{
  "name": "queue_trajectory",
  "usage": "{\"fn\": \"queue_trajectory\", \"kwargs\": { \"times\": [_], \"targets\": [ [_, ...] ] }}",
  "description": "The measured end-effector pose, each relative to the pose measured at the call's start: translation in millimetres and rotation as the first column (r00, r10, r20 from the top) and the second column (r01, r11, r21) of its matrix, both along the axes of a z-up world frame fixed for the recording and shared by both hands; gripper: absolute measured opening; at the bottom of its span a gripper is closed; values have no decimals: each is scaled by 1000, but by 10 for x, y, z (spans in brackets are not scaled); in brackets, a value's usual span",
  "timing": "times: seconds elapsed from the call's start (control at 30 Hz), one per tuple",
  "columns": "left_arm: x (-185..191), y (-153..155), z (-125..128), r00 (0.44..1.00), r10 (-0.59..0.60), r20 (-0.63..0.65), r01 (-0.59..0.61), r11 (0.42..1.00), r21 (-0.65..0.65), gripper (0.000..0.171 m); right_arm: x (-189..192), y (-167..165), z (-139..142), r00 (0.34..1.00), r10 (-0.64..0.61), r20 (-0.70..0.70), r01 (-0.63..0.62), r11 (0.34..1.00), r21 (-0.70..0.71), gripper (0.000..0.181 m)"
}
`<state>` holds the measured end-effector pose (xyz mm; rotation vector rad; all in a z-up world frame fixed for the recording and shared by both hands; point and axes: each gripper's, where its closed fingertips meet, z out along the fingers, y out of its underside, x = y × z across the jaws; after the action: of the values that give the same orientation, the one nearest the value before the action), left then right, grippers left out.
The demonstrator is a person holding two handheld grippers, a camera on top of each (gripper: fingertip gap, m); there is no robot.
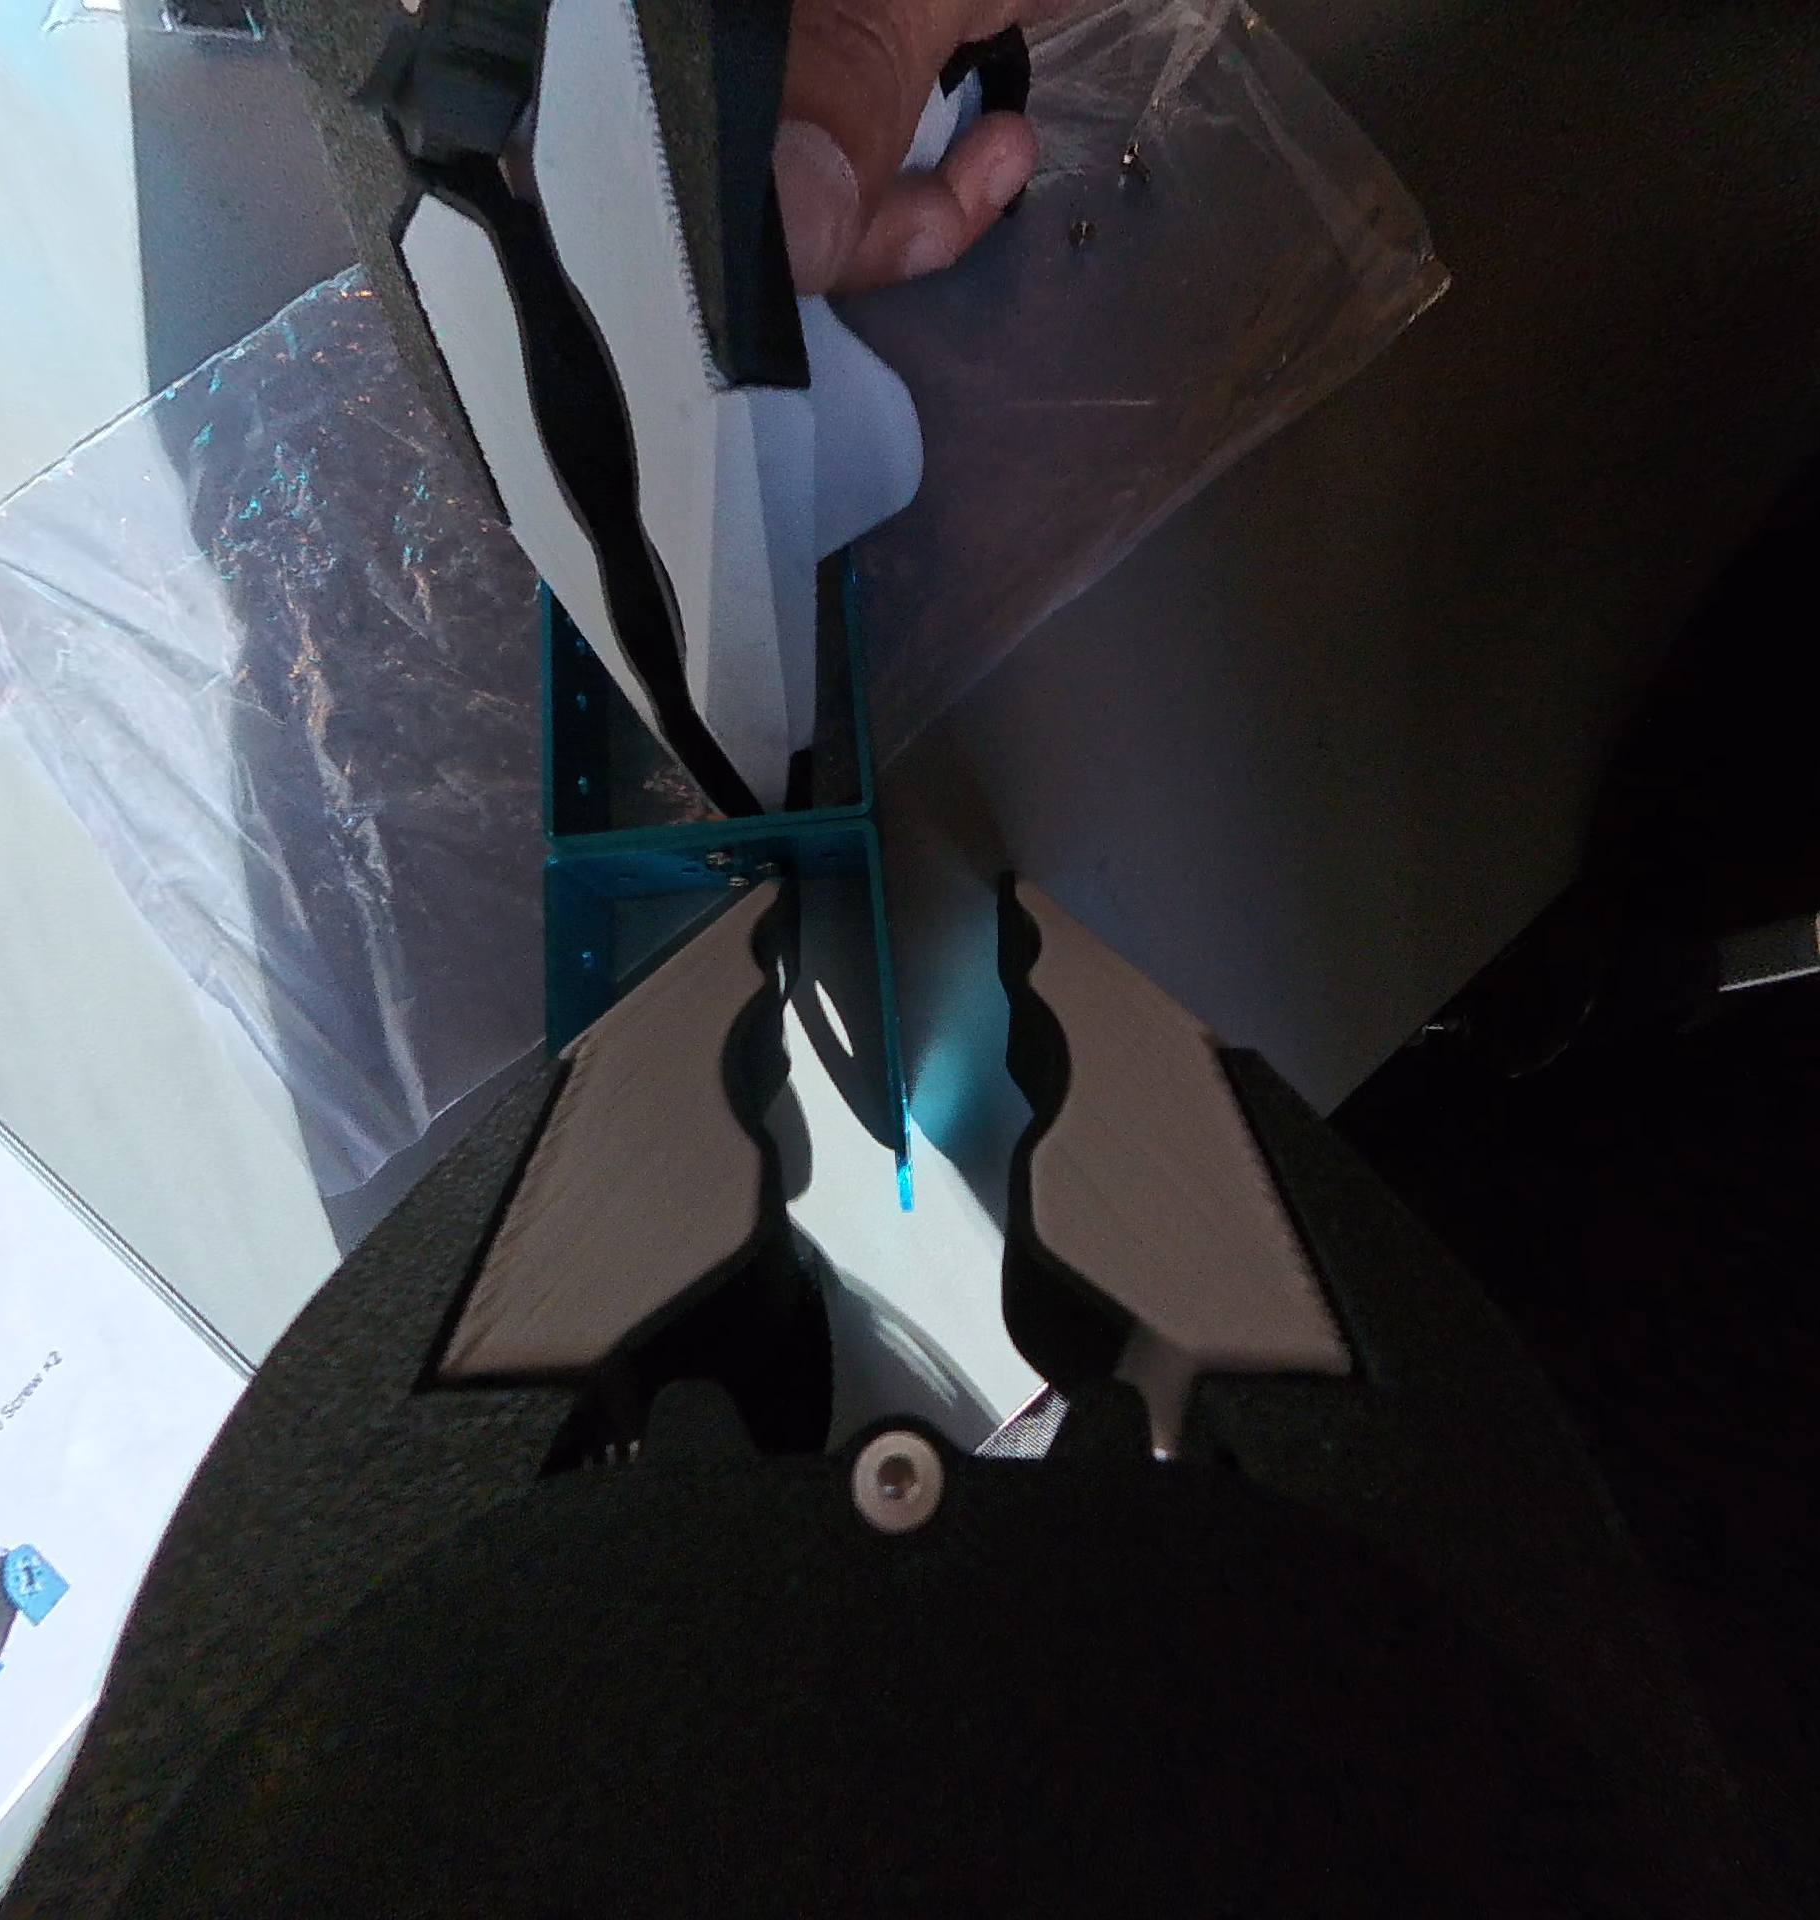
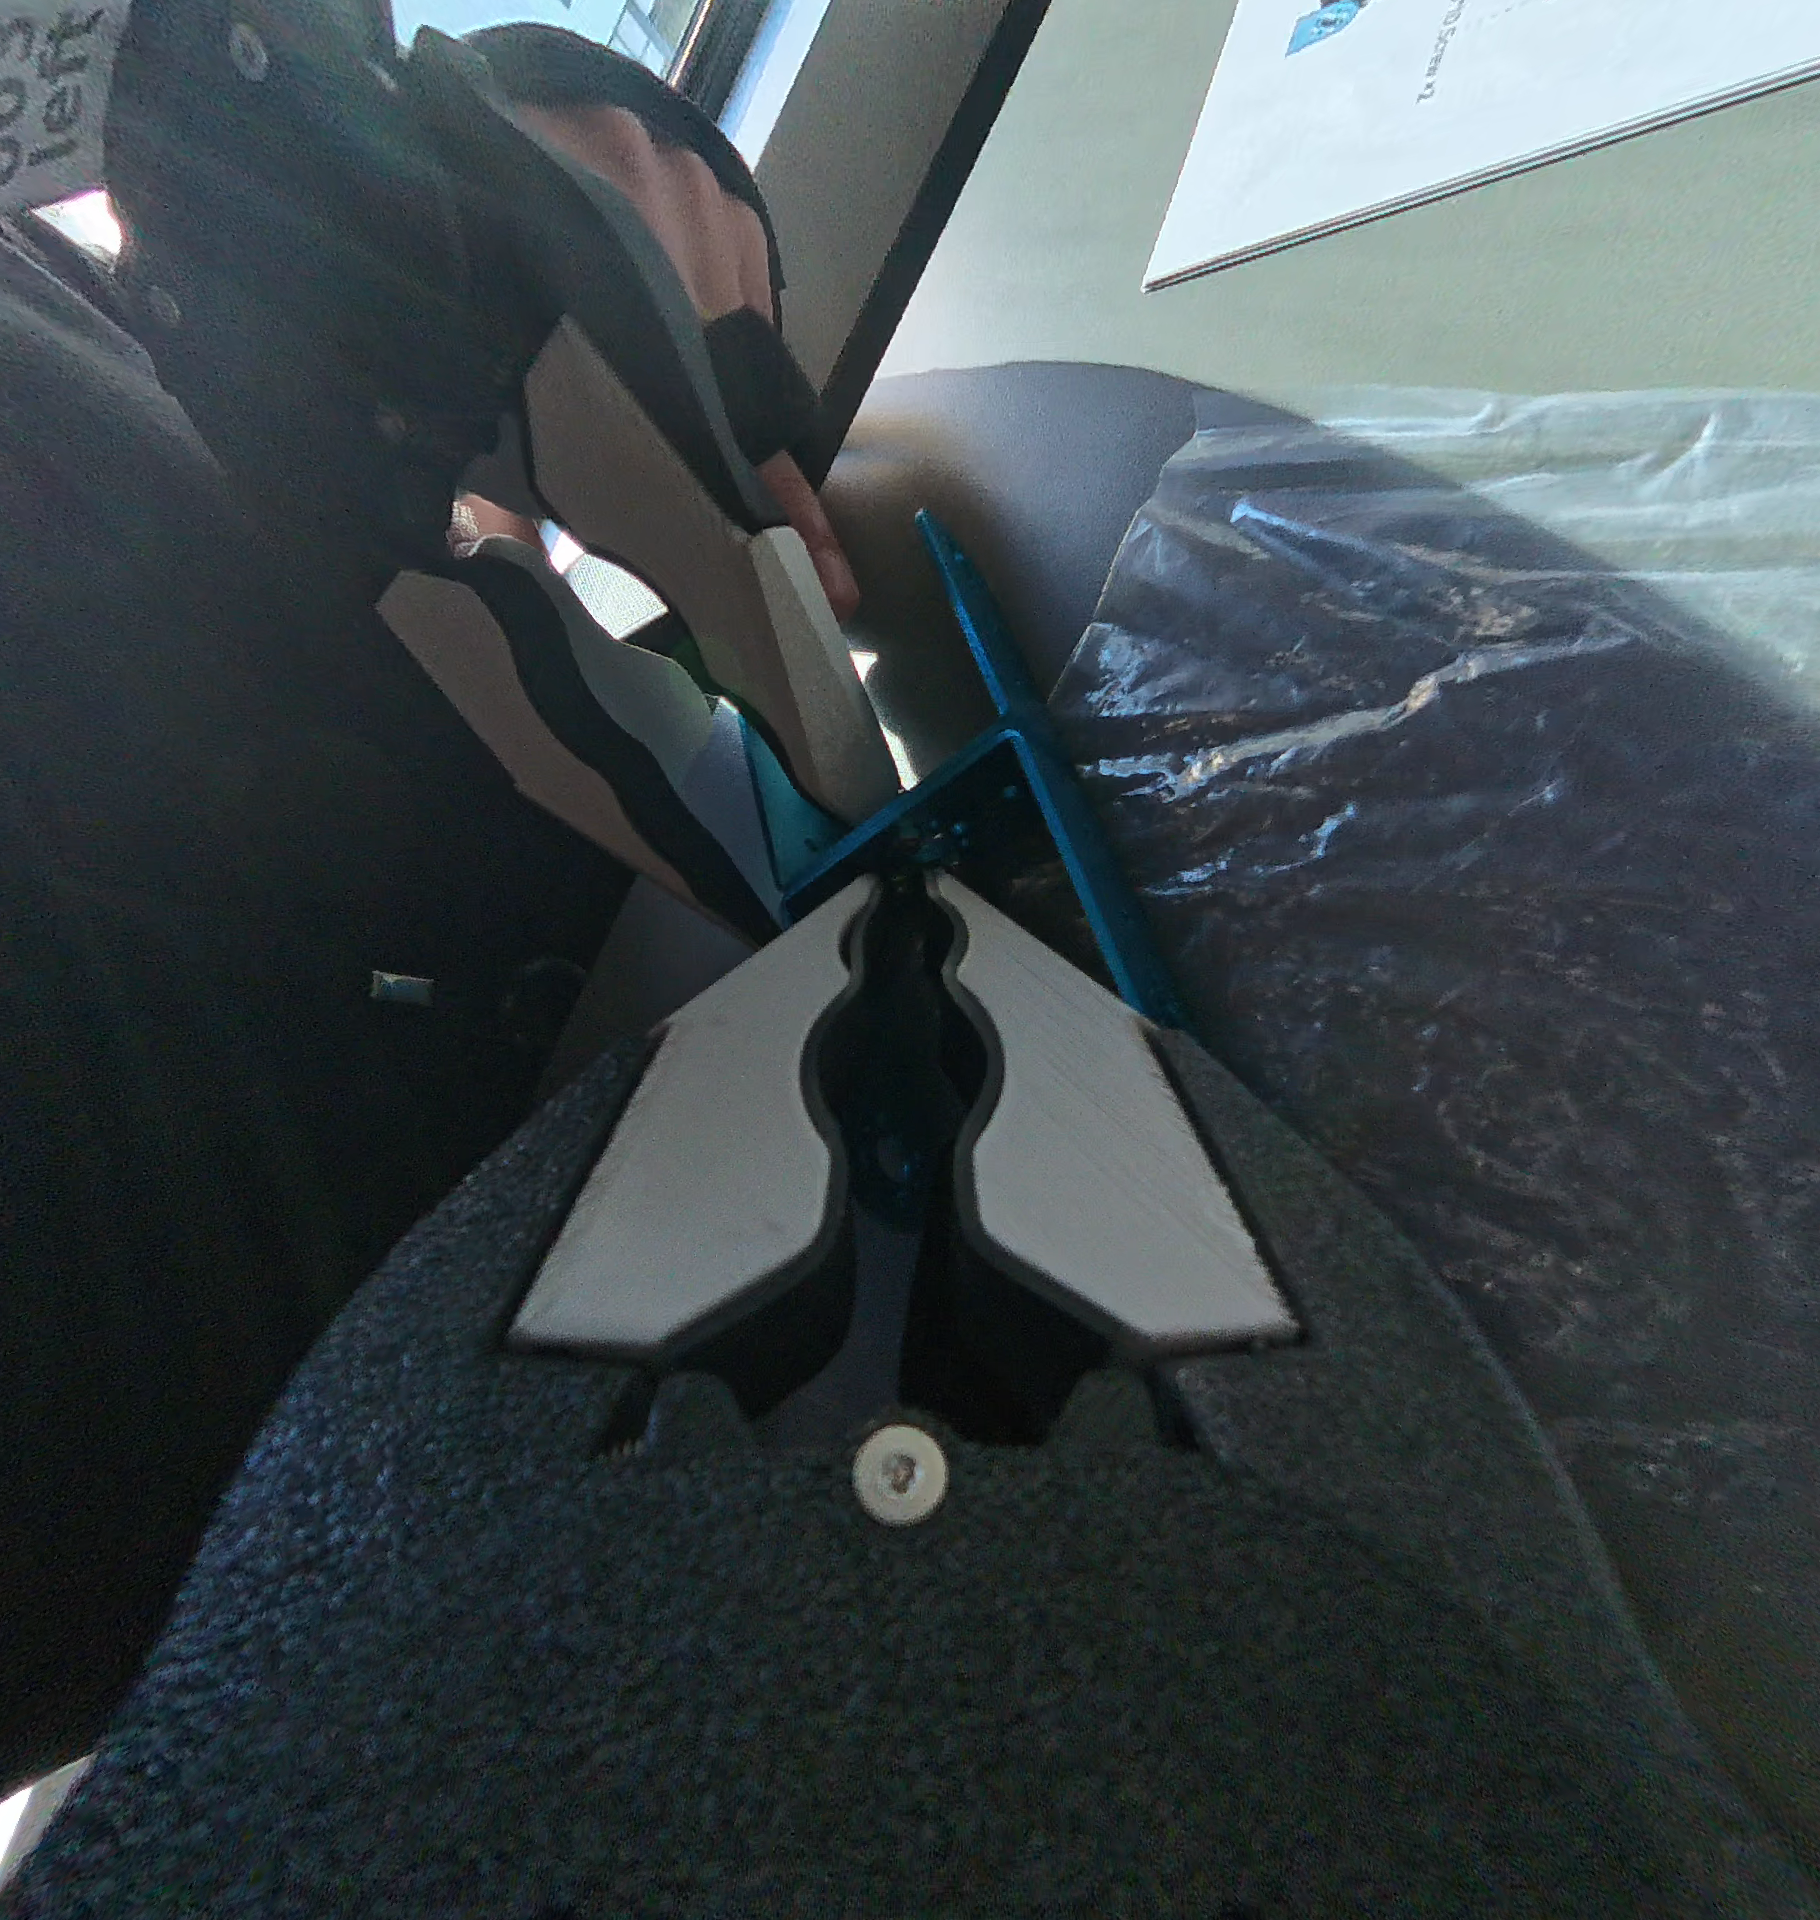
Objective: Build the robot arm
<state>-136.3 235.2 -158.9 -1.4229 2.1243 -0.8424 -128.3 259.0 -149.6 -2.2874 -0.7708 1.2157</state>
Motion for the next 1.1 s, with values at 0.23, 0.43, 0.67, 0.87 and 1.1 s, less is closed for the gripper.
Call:
{"fn": "queue_trajectory", "kwargs": {
  "times": [0.23, 0.43, 0.67, 0.87, 1.1],
  "targets": [
    [-3, -5, -1, 1000, 1, 1, -1, 1000, -8, 36, -13, -11, 1, 999, 22, 30, -24, 998, 60, 3],
    [-6, -4, -2, 1000, 3, 6, -3, 1000, -12, 35, -14, -8, -1, 995, 39, 91, -52, 988, 145, 3],
    [-14, -9, -2, 1000, -3, 4, 3, 1000, -9, 34, -31, -35, -18, 997, 42, 59, -47, 995, 89, 4],
    [-14, -10, -2, 1000, -1, 6, 1, 1000, -11, 34, -37, -39, -19, 996, 51, 72, -58, 993, 105, 4],
    [-12, -5, -1, 1000, 3, 8, -3, 1000, -13, 36, -19, -2, -6, 982, 47, 180, -92, 964, 249, 0]
  ]
}}
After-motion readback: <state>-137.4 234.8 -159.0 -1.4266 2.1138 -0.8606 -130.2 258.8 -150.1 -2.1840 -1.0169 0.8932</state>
